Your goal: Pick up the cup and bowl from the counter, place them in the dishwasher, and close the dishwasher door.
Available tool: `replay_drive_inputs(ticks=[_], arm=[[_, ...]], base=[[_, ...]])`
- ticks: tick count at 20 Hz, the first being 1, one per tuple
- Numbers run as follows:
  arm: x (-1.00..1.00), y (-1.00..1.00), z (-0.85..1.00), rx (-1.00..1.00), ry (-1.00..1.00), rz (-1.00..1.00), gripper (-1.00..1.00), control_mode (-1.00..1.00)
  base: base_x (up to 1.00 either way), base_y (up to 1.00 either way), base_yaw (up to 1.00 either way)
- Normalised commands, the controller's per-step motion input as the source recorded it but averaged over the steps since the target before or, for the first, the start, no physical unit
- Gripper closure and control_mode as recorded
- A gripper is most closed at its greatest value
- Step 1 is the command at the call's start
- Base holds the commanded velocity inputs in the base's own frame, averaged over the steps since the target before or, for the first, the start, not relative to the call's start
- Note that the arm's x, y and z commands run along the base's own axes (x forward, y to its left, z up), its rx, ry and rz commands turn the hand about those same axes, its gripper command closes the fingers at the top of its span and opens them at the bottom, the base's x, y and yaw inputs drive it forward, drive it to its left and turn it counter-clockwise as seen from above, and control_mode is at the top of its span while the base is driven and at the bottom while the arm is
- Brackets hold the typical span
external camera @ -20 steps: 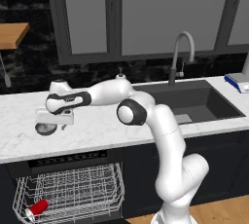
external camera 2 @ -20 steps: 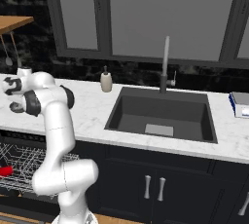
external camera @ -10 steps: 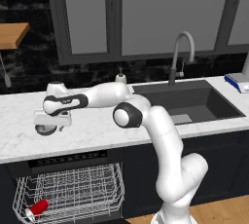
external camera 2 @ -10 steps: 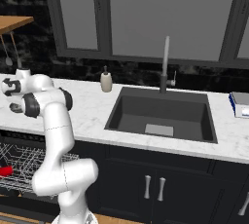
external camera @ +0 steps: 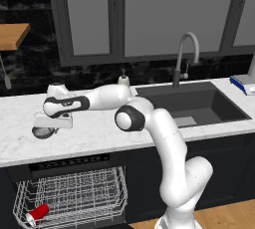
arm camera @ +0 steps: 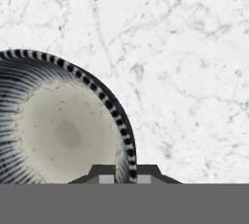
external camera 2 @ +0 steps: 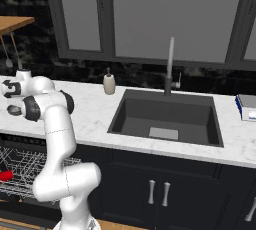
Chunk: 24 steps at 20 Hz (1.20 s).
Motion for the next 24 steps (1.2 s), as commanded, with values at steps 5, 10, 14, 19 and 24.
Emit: replay_drive_inputs(ticks=[5, 10, 14, 19, 24], arm=[[-0.11, -0.03, 0.0, 0.0, 0.0, 0.0, 1.0, -1.0], [-0.91, -0.34, 0.0, 0.02, -0.06, 0.0, 1.0, -1.0], [-0.95, -0.38, 0.0, 0.02, -0.09, 0.0, 1.0, -1.0], [-0.95, -0.38, 0.0, 0.04, -0.09, 0.0, 1.0, -1.0], [-1.0, -0.3, 0.0, 0.02, -0.13, 0.0, 1.0, -1.0]], base=[[0.0, 0.0, 0.0], [0.0, 0.0, 0.0], [0.0, 0.0, 0.0], [0.0, 0.0, 0.0], [0.0, 0.0, 0.0]])
